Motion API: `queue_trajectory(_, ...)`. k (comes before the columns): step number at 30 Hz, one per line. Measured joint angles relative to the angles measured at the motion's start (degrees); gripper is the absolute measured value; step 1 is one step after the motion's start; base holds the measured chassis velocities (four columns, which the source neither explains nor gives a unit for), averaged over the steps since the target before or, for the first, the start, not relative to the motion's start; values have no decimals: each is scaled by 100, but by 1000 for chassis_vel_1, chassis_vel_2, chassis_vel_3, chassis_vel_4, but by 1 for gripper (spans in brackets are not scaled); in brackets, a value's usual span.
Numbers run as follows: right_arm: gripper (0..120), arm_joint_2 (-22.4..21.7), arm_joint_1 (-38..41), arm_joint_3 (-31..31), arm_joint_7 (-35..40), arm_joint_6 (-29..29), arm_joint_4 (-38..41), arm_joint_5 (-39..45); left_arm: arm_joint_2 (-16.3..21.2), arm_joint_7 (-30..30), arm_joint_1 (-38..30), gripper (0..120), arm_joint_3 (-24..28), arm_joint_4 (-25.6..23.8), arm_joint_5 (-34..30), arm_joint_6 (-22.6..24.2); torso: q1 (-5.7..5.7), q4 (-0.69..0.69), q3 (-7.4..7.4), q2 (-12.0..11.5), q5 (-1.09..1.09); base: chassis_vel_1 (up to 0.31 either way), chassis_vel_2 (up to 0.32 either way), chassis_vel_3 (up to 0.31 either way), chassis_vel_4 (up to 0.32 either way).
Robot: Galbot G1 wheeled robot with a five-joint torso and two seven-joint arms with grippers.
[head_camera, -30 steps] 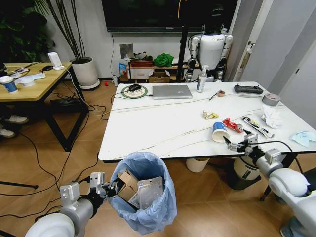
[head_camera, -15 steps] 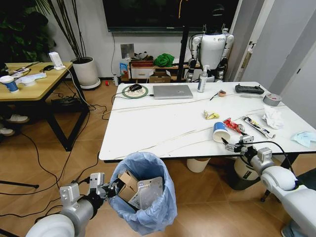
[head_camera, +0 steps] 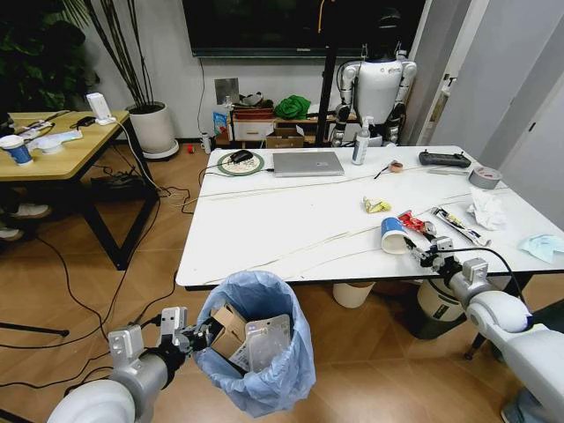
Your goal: Pick up the trash bin and place the trash from the table into it.
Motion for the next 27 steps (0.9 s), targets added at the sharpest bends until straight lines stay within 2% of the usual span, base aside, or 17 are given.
queue_trajectory(9, 1, -24, 70, -84, 32, -7, 37, 86, -7, -1, 14, 0, 13, -10, 20, 0, 0, 0, 0, 0, 0, 0, 0, 0, 0)
queue_trajectory(15, 0, -138, 19, -106, 19, 43, 370, 265, -11, 0, -4, 0, 52, 0, 23, 0, 0, -1, 0, 0, 0, 0, 0, 0, 0)
queue_trajectory(20, 0, -373, -10, -314, -218, 264, 1403, 751, -9, 7, -29, 0, 79, 23, 31, 0, 0, 0, 0, 0, -2, 0, 0, 0, 0)
queue_trajectory(21, 0, -373, -10, -314, -218, 264, 1403, 751, -9, 7, -29, 0, 79, 23, 31, 0, 0, 0, 0, 0, -2, 0, 0, 0, 0)
queue_trajectory(27, 0, -726, 220, -985, -667, 549, 2772, 1254, 47, 17, -90, 0, 84, 38, -8, -3, 0, 2, 0, 0, 0, 0, 0, 0, 0)
